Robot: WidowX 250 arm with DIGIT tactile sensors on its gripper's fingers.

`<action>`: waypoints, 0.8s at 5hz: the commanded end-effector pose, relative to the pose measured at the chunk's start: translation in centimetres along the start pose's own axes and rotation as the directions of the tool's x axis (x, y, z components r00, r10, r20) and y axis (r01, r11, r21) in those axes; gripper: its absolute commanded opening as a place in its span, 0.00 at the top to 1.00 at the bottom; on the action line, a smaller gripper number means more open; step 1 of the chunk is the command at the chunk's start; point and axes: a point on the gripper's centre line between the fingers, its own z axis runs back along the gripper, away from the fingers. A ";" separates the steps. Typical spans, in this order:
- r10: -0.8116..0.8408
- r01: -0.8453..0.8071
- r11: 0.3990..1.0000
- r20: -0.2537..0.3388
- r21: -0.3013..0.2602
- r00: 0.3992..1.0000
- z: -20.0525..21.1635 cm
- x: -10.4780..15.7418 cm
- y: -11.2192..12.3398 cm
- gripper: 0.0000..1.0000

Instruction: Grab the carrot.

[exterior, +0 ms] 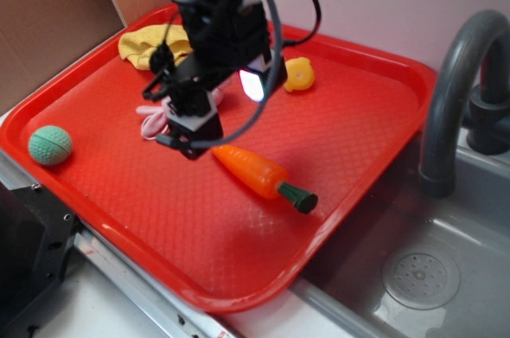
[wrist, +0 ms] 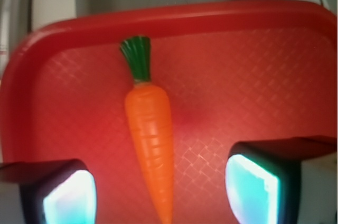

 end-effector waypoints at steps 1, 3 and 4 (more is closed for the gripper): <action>-0.021 0.021 0.999 -0.022 -0.028 1.000 -2.5 0.9 -1.4 0.00; -0.029 0.022 0.998 -0.122 -0.057 0.992 -5.2 0.7 -1.9 0.00; -0.046 0.034 0.997 -0.181 -0.064 0.982 -6.1 1.0 -2.1 0.31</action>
